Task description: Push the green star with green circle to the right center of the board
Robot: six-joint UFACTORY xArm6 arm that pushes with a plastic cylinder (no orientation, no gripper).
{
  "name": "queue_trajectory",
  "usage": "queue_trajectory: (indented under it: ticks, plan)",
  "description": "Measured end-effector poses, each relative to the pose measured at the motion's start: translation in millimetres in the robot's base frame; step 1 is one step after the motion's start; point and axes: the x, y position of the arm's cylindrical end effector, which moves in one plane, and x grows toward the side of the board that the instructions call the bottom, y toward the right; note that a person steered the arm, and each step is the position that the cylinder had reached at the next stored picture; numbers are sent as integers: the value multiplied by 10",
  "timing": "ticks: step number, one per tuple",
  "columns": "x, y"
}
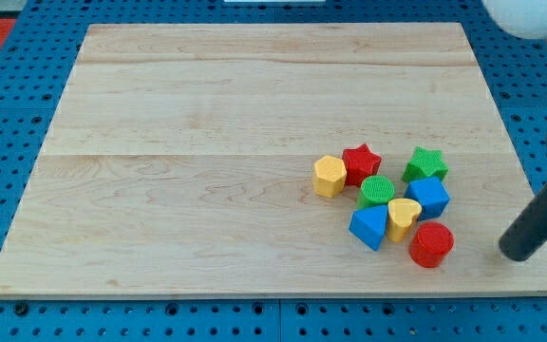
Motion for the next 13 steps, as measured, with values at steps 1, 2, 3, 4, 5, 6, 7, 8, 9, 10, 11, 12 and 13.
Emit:
queue_trajectory:
  ticks: [1,2,3,4,5,6,7,8,9,10,11,12,13]
  plan:
    - [122,-407]
    - [362,-608]
    - [391,-756]
    - [386,-989]
    - [387,-1486]
    - [368,-1898]
    - [327,-2297]
    - [-105,-2101]
    - [-499,-1684]
    - [-631,-1271]
    - [-736,-1155]
    - [-774,-1057]
    - [-774,-919]
